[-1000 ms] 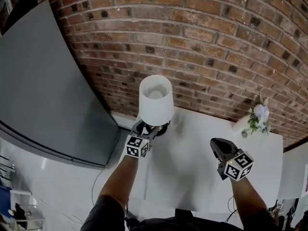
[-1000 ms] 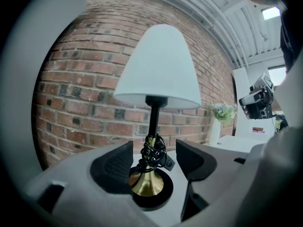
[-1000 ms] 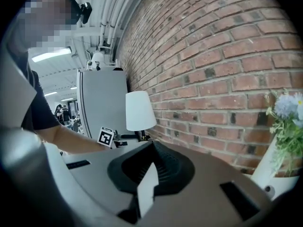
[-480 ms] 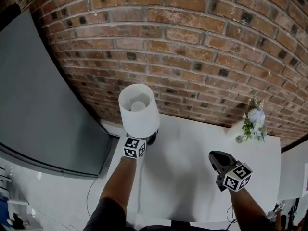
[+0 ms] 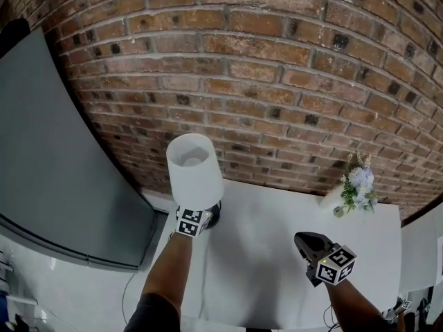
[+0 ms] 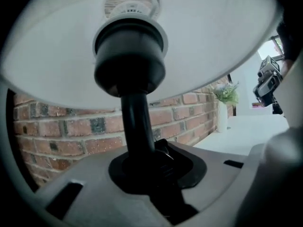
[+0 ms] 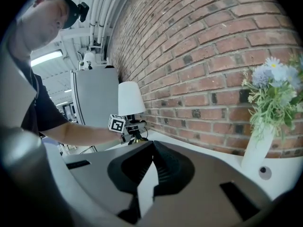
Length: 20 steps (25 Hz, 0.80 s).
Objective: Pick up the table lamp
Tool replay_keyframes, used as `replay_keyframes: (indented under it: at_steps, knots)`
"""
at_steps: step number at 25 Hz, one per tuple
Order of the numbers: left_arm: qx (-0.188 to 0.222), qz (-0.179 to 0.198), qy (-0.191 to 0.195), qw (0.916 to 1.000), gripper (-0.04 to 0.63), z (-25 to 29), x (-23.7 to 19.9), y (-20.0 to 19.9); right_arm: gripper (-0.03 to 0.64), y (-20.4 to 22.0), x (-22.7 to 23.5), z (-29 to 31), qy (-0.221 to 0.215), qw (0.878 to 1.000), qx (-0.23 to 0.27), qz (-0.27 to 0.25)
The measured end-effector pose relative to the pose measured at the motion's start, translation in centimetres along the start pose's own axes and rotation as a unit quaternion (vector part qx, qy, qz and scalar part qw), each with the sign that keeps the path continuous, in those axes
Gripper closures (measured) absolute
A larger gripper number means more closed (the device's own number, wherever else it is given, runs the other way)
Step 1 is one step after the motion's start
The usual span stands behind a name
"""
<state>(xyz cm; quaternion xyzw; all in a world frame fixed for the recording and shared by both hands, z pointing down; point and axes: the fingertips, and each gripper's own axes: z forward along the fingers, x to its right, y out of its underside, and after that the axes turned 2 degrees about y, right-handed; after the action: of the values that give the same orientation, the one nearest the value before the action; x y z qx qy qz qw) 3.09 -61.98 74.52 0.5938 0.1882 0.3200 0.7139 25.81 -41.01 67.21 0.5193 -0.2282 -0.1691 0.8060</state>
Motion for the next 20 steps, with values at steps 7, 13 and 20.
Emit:
replay_keyframes:
  at_steps: [7,13,20]
  knots:
    - [-0.025,-0.016,0.001,0.9996,0.515,-3.9,-0.6,-0.7,0.623,-0.8,-2.9,0.6,-0.024,1.0,0.008,-0.002]
    - [-0.028,-0.021,-0.006,0.9994,0.515,-8.9,-2.0,-3.2,0.623,-2.1,-6.3,1.3,-0.041,0.999,0.008,-0.013]
    - [-0.029,-0.023,-0.025,0.999,0.515,-15.9,-4.4,-6.9,0.623,-5.6,-9.7,2.8,-0.048,0.998,0.019,-0.045]
